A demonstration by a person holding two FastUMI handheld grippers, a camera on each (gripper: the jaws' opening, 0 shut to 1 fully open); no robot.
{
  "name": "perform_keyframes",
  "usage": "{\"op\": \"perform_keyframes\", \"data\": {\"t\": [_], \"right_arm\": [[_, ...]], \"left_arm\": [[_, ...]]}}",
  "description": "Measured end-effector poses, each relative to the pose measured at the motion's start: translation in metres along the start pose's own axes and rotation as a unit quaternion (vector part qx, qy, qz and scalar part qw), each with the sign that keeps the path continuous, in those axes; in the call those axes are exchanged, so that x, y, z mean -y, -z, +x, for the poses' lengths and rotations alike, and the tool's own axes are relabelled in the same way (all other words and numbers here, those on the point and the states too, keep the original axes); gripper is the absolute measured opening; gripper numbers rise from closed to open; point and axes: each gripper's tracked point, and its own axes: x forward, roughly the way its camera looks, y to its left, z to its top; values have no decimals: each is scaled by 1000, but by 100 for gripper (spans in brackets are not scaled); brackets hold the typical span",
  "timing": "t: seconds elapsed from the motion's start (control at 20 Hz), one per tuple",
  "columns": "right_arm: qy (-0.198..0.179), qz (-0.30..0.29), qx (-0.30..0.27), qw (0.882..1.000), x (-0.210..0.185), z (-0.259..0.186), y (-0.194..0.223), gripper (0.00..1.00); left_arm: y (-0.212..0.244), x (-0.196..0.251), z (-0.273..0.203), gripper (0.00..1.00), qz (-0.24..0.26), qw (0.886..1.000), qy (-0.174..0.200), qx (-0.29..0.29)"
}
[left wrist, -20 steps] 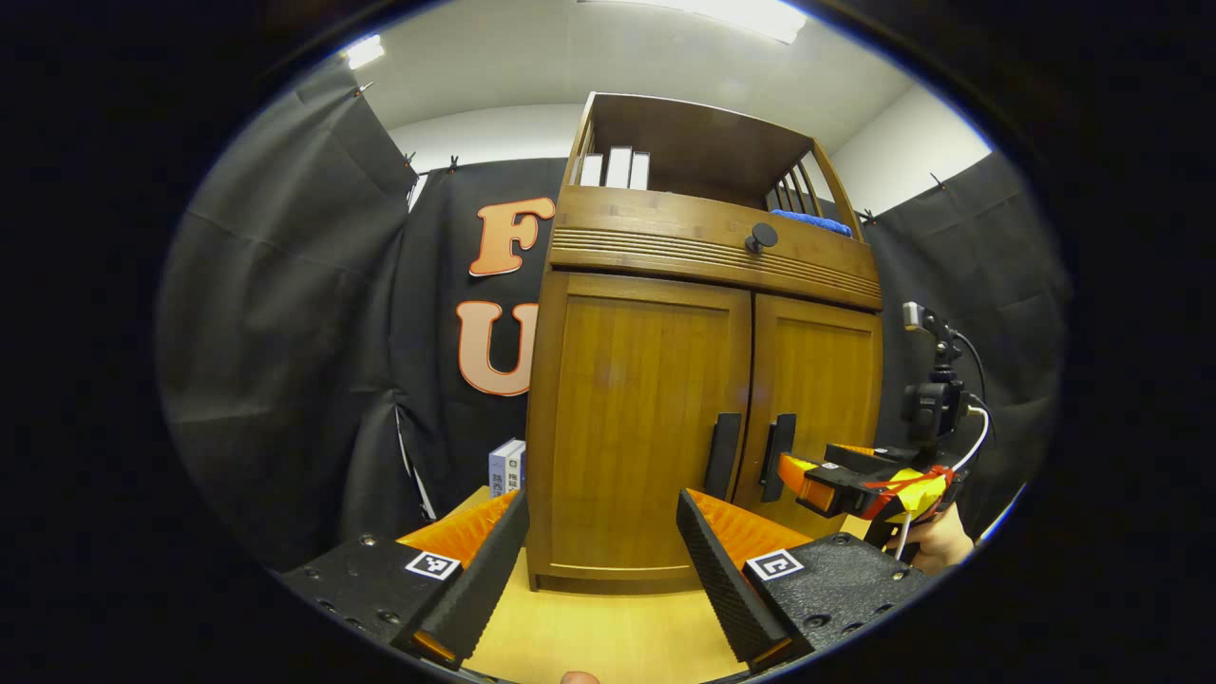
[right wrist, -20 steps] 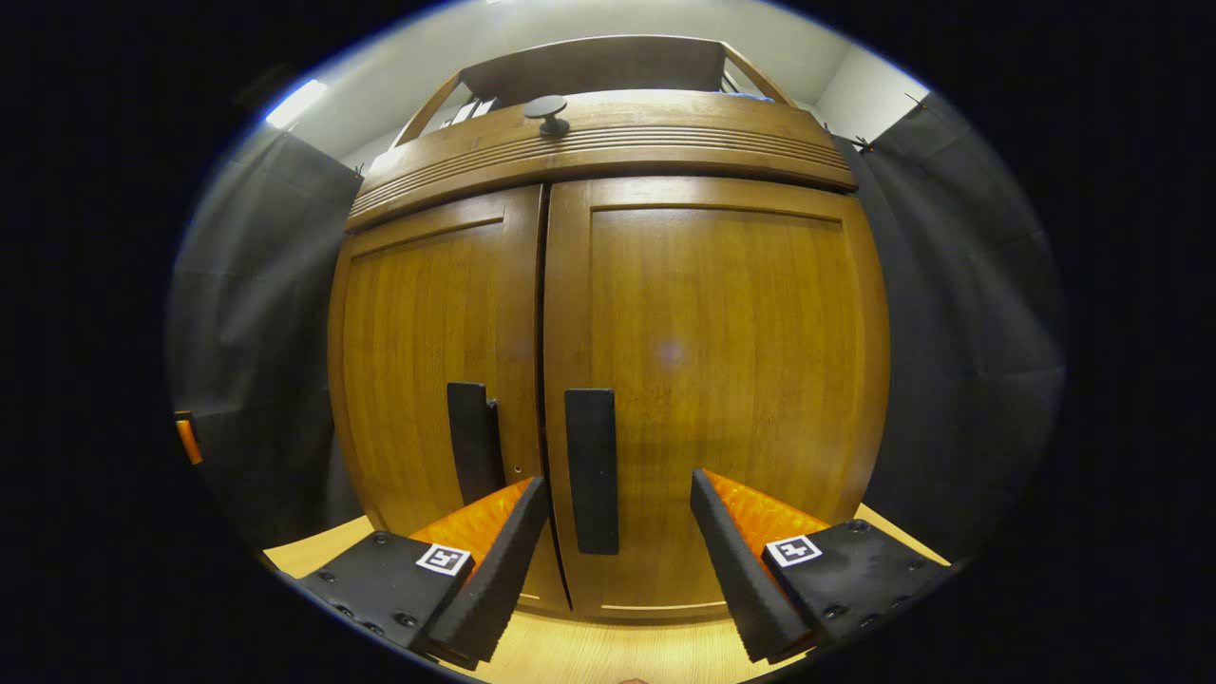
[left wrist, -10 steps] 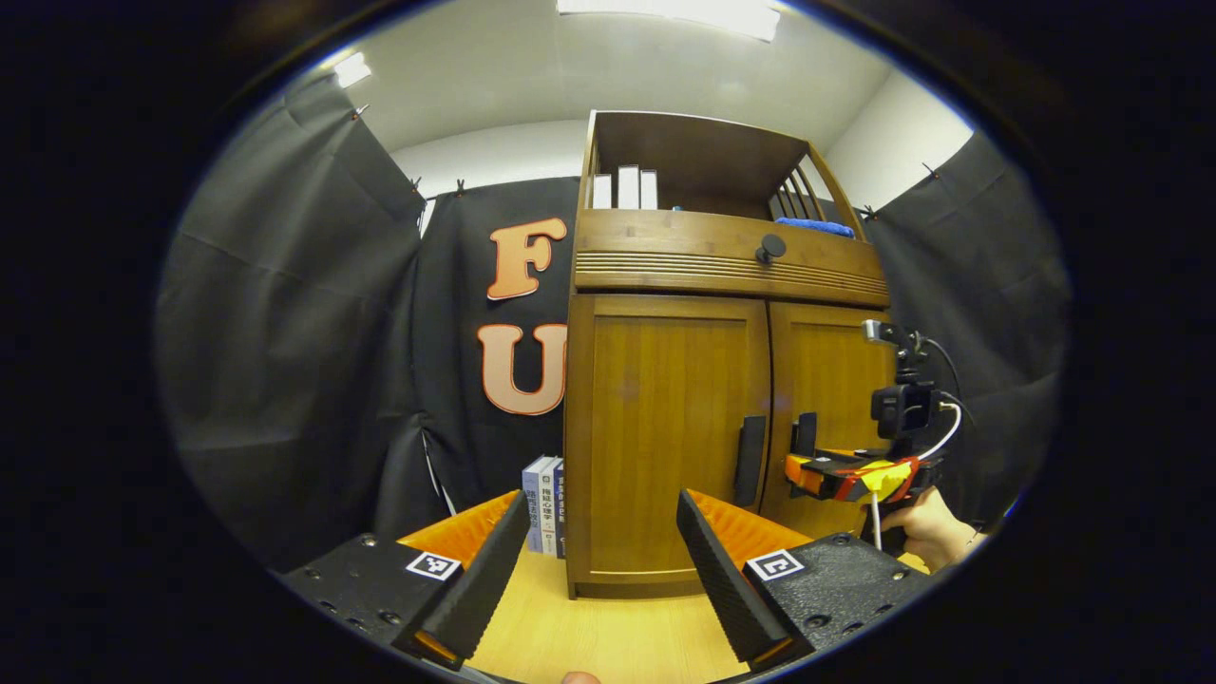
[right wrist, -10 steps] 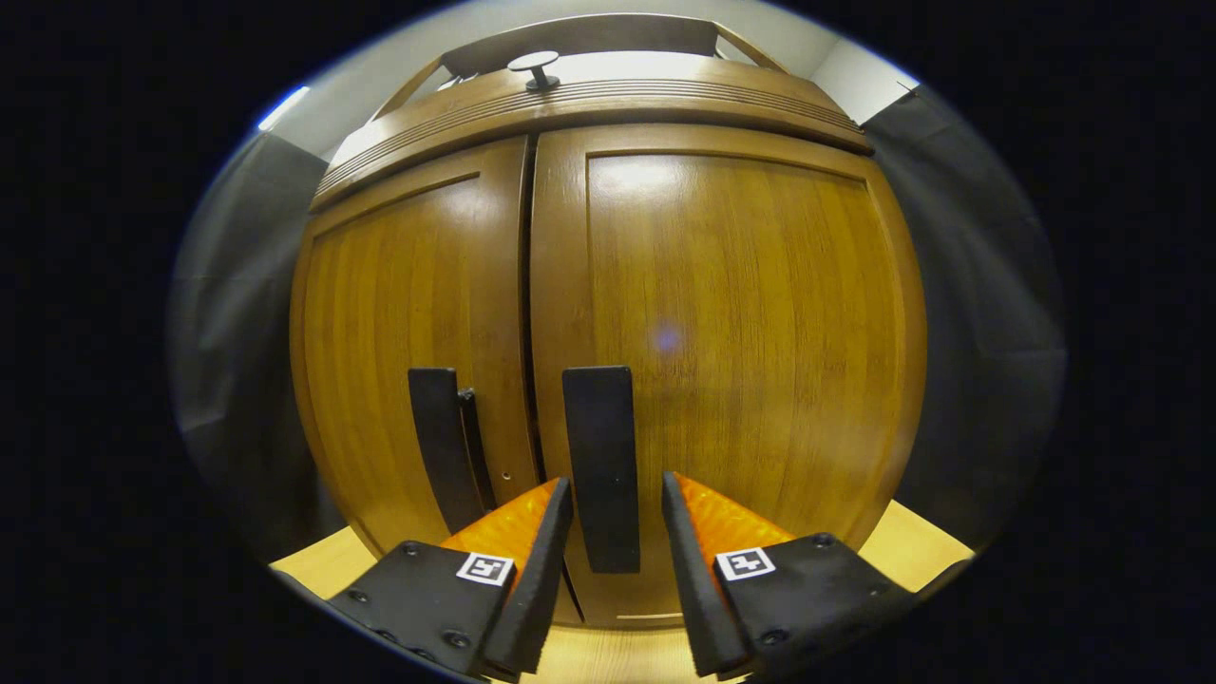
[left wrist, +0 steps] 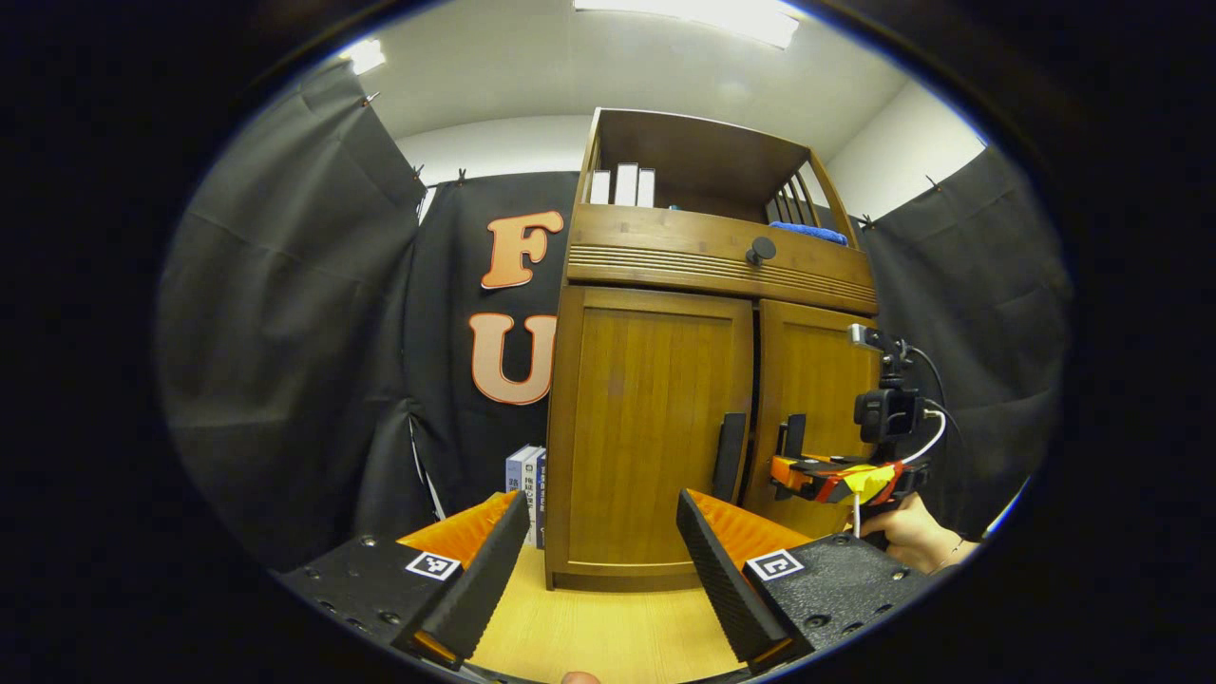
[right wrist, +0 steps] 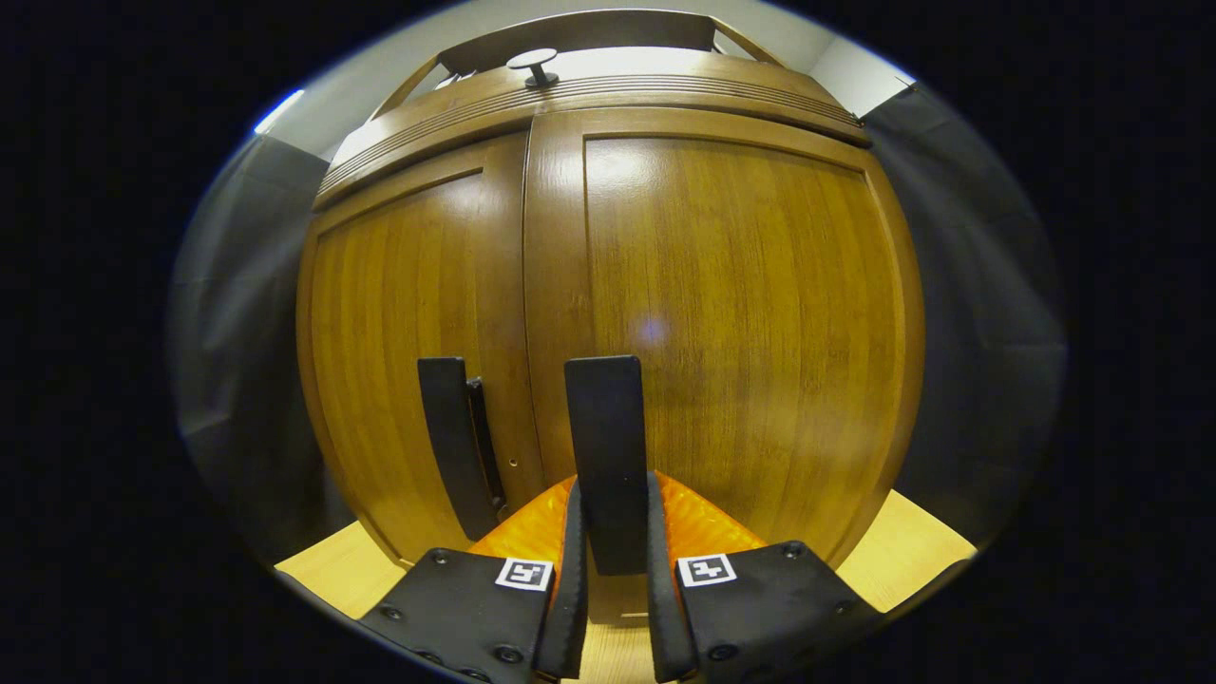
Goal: Open the right door of the double-door shoe cabinet with the right hand, and open the left door with the left hand.
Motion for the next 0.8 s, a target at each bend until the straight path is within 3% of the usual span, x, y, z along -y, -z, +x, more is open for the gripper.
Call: {"op": "perform_keyframes", "data": {"t": [0.1, 0.15, 0.2, 0.25, 0.3, 0.35, 0.4, 0.5, 0.8], "right_arm": [[-10, 3, 5, 1000, 3, -15, 4, 35], [-14, 5, 4, 1000, 5, -21, 4, 29], [-18, 5, 1, 1000, 7, -29, 5, 29], [-21, 6, 0, 1000, 9, -37, 5, 35], [-23, 6, 1, 1000, 10, -44, 6, 35], [-24, 5, 3, 1000, 13, -49, 5, 35], [-23, 5, 5, 1000, 16, -57, 6, 29], [-22, 2, 7, 1000, 22, -70, 7, 34], [-28, -3, 11, 1000, 36, -96, 11, 34]], "left_arm": [[9, 3, -10, 91, -1, 1000, -4, -6], [11, 7, -15, 92, -3, 1000, -4, -8], [11, 11, -19, 92, -5, 1000, -2, -8], [10, 15, -23, 92, -6, 1000, 1, -8], [8, 18, -26, 95, -7, 1000, 3, -6], [7, 19, -28, 92, -7, 1000, 3, -5], [5, 20, -31, 94, -6, 1000, 2, -4], [0, 26, -36, 94, 1, 1000, 3, 0], [-9, 36, -41, 94, 15, 1000, 8, 8]]}}
